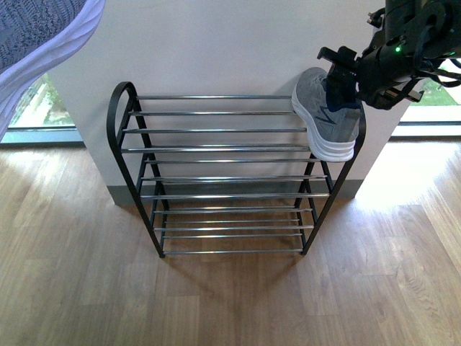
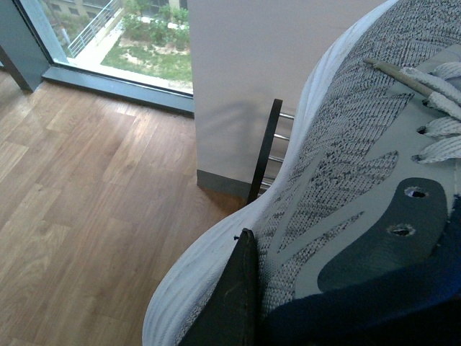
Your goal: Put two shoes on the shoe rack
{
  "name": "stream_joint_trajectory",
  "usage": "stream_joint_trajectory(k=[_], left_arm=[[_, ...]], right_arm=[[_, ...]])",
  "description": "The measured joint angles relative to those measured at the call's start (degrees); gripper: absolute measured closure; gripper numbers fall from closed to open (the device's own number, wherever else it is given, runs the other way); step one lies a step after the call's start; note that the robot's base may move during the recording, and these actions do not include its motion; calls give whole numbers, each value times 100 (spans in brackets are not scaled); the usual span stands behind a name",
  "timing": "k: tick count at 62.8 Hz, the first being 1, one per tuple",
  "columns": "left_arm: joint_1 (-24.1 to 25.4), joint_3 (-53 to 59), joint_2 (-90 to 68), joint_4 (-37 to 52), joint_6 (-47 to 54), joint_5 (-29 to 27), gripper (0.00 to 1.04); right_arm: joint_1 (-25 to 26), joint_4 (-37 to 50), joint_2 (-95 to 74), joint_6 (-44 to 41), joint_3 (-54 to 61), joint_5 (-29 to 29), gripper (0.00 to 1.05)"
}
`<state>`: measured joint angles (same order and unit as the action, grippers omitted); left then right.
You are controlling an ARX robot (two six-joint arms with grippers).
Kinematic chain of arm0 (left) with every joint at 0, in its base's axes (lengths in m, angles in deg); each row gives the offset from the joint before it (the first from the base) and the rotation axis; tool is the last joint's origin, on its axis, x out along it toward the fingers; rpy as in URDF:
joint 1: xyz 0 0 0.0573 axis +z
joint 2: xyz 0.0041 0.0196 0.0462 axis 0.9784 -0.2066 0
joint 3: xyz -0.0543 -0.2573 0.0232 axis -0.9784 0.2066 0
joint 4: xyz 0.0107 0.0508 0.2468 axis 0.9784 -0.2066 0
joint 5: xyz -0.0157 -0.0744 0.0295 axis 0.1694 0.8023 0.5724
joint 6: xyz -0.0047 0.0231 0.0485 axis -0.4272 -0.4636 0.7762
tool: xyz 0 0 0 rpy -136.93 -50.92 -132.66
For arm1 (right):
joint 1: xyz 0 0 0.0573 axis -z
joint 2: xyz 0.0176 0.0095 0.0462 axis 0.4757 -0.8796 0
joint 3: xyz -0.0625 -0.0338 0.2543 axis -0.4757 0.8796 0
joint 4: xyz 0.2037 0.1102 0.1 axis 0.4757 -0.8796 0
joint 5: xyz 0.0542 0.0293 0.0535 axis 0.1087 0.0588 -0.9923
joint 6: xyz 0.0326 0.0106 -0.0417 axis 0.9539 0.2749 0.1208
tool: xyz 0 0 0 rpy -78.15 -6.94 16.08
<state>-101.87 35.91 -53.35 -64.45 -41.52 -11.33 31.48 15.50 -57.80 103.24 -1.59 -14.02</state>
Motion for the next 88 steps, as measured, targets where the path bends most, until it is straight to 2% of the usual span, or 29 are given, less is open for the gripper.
stream_joint_trajectory(k=[4,14,30,35,44,47,59,64,69,82,88], left_arm=[[0,0,0,0,0,0,103],[0,0,0,0,-2,0,103],[0,0,0,0,-2,0,103],[0,0,0,0,0,0,103],[0,0,0,0,-2,0,103],[0,0,0,0,0,2,103],[0,0,0,0,-2,-9,103],[0,0,0,0,-2,-7,103],[0,0,0,0,0,-7,103],[0,0,0,0,-2,-4,103],[0,0,0,0,-2,-7,103]], right_arm=[[44,205,302,-66,369,-138,8],[249,951,1526,-352,1797,-686,9],[741,1700,3805,-898,4192,-1969,9],[1132,1711,4673,-999,4968,-2409,9],[1727,1716,5799,-1259,5801,-2865,9],[2002,1945,6170,-1257,6118,-3108,9],[2168,2041,6312,-1257,6290,-3115,10],[1978,3261,6282,-1718,6699,-2243,22],[1766,3768,6492,-2002,7044,-1825,35],[1231,3600,7294,-2236,7608,-1303,66],[907,3287,7895,-2299,7895,-977,91]])
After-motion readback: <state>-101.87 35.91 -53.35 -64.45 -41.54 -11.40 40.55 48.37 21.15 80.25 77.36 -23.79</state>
